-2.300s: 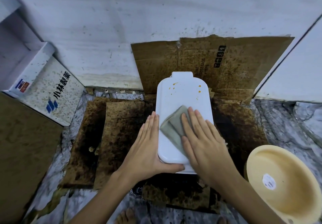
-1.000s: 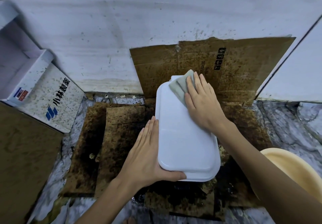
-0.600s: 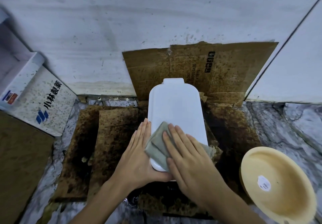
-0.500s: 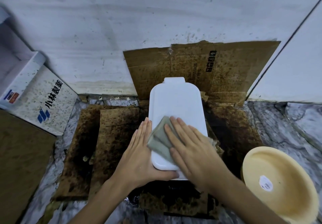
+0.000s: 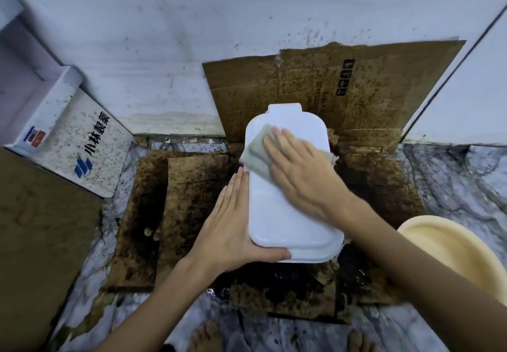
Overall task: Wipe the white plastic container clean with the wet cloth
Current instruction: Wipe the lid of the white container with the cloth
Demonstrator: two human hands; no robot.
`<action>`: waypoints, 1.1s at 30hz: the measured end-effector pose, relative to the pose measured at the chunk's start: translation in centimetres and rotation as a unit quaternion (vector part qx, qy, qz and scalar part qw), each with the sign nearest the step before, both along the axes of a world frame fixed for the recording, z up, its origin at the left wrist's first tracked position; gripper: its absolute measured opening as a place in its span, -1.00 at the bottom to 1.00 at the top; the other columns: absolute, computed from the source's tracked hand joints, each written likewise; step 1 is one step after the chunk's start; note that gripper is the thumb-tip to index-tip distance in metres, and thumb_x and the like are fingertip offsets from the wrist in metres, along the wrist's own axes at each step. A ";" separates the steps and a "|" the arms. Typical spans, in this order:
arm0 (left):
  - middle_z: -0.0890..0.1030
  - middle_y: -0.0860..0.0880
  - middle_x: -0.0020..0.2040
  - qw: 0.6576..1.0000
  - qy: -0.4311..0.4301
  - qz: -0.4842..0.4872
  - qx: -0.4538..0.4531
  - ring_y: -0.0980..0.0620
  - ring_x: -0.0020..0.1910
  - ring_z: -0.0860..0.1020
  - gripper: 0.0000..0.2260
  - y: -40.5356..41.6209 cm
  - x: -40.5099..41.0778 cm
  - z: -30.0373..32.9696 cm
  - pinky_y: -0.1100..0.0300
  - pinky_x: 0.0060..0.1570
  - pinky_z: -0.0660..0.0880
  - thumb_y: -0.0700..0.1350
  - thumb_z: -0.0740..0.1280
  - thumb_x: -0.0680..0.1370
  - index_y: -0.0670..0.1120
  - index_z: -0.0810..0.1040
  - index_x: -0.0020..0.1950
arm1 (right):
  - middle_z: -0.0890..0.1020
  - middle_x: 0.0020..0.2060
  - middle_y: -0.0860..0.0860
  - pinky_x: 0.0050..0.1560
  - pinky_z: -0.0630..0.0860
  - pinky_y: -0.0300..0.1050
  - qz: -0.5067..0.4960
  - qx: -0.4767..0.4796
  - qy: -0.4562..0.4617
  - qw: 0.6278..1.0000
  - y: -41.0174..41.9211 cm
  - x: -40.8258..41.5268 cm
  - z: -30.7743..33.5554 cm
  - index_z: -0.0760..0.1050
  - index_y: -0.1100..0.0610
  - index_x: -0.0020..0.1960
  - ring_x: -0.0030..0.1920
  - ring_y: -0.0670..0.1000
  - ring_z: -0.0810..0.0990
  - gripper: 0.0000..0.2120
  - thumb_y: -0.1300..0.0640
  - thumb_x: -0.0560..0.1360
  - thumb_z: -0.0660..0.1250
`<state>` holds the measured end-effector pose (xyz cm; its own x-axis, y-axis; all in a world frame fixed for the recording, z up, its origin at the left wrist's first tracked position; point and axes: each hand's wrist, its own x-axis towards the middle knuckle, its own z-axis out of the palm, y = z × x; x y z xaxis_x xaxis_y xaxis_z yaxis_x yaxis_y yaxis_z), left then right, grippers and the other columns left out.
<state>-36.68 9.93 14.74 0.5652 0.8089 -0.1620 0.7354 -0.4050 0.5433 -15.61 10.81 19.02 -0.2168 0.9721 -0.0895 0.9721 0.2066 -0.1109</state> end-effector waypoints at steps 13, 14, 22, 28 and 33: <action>-0.47 0.10 0.67 1.000 0.007 0.005 -0.006 0.21 0.64 -0.42 0.47 -0.3 -0.2 0.2 0.15 0.67 -0.26 0.73 0.28 0.17 -0.03 -0.47 0.67 | -0.07 0.73 0.05 0.66 0.06 0.04 0.034 0.037 0.001 0.999 -11.3 1.5 -0.9 -0.08 0.07 0.74 0.72 0.01 -0.12 -0.42 -0.08 0.78 -0.11; -0.46 0.10 0.67 1.000 0.007 0.009 -0.003 0.21 0.65 -0.41 0.47 -0.3 -0.1 0.3 0.17 0.66 -0.27 0.72 0.29 0.16 -0.02 -0.47 0.68 | -0.12 0.73 0.04 0.67 0.05 0.04 0.012 0.032 0.007 0.999 -10.4 2.1 -0.8 -0.12 0.06 0.74 0.72 -0.01 -0.17 -0.41 -0.09 0.77 -0.15; -0.46 0.12 0.67 1.000 -0.001 0.010 -0.004 0.24 0.64 -0.41 0.47 -0.2 -0.3 0.2 0.28 0.60 -0.33 0.68 0.36 0.19 -0.03 -0.46 0.68 | -0.15 0.73 0.05 0.69 -0.09 0.08 -0.091 0.019 0.040 0.995 -0.5 2.3 -0.7 -0.13 0.05 0.74 0.72 0.04 -0.22 -0.40 -0.10 0.76 -0.16; -0.45 0.06 0.68 1.000 0.012 0.001 -0.002 0.18 0.65 -0.41 0.47 -0.1 -0.3 0.3 0.16 0.66 -0.28 0.65 0.39 0.21 -0.07 -0.46 0.68 | -0.15 0.73 0.09 0.69 -0.12 0.03 -0.070 0.027 0.008 0.997 -0.1 0.2 -0.3 -0.15 0.08 0.75 0.72 0.06 -0.19 -0.40 -0.09 0.75 -0.22; -0.41 0.10 0.69 1.000 -0.011 -0.004 -0.001 0.23 0.64 -0.41 0.40 -0.3 -0.3 0.2 0.10 0.69 -0.21 0.65 0.39 0.23 0.10 -0.43 0.68 | -0.19 0.71 0.08 0.70 -0.13 0.03 0.008 0.010 -0.007 1.000 -7.2 -1.9 -0.8 -0.16 0.10 0.74 0.71 0.07 -0.22 -0.39 -0.10 0.74 -0.28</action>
